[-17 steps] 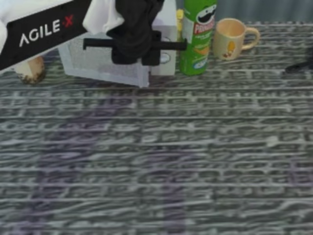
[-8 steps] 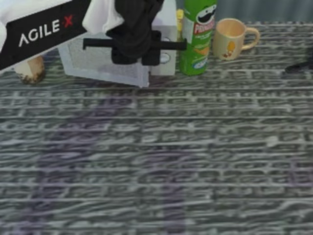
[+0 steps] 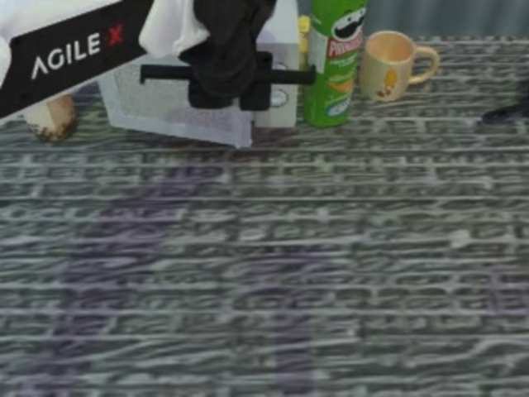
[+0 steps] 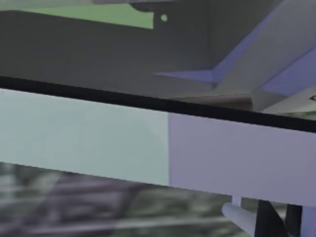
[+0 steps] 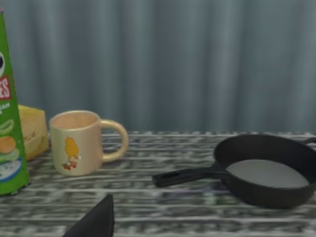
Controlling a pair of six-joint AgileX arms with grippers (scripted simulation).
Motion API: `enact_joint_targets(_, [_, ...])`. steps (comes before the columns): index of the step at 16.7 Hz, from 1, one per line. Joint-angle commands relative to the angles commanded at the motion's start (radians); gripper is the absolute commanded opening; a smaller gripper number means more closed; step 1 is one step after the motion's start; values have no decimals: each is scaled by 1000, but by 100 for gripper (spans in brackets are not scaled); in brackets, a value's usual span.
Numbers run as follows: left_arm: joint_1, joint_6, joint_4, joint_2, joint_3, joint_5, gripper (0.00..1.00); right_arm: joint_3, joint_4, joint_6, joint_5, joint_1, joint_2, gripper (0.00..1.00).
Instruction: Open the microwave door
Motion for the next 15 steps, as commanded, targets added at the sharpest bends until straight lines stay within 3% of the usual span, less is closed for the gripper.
enact_joint_targets(15, [15,108,66,-92,-136,55,0,0,0,0,0,0,0,100])
